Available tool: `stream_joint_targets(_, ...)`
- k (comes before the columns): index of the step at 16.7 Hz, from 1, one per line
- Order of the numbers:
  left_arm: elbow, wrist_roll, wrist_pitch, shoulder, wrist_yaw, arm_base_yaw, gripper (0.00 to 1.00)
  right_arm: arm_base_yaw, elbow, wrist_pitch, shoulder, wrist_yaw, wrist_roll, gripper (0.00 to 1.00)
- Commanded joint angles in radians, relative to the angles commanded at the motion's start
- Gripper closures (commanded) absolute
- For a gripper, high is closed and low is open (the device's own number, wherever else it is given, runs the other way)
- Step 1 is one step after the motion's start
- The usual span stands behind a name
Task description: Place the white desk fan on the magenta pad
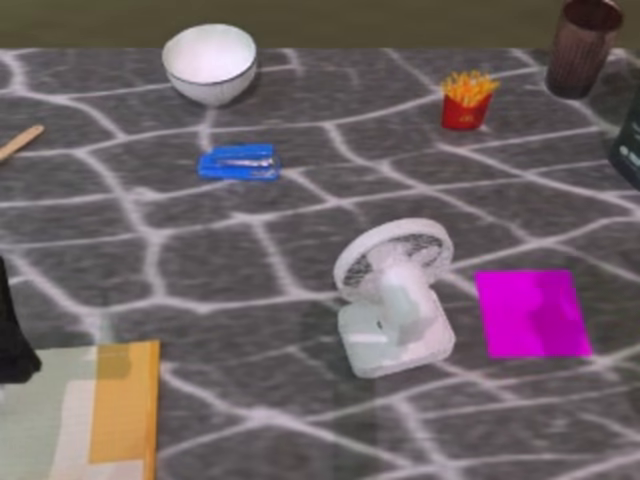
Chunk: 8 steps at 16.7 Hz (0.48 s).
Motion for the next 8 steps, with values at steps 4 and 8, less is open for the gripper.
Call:
stream_joint_targets(4,0.000,0.000,0.000,0.000,0.000,0.000,0.00,0.124,0.438,-0.278,0.435,0.000,-0.222,0.00)
stream_joint_targets(8,0.000,0.000,0.000,0.000,0.000,0.000,0.00,0.247,0.880,-0.551,0.865,0.000,-0.440,0.00)
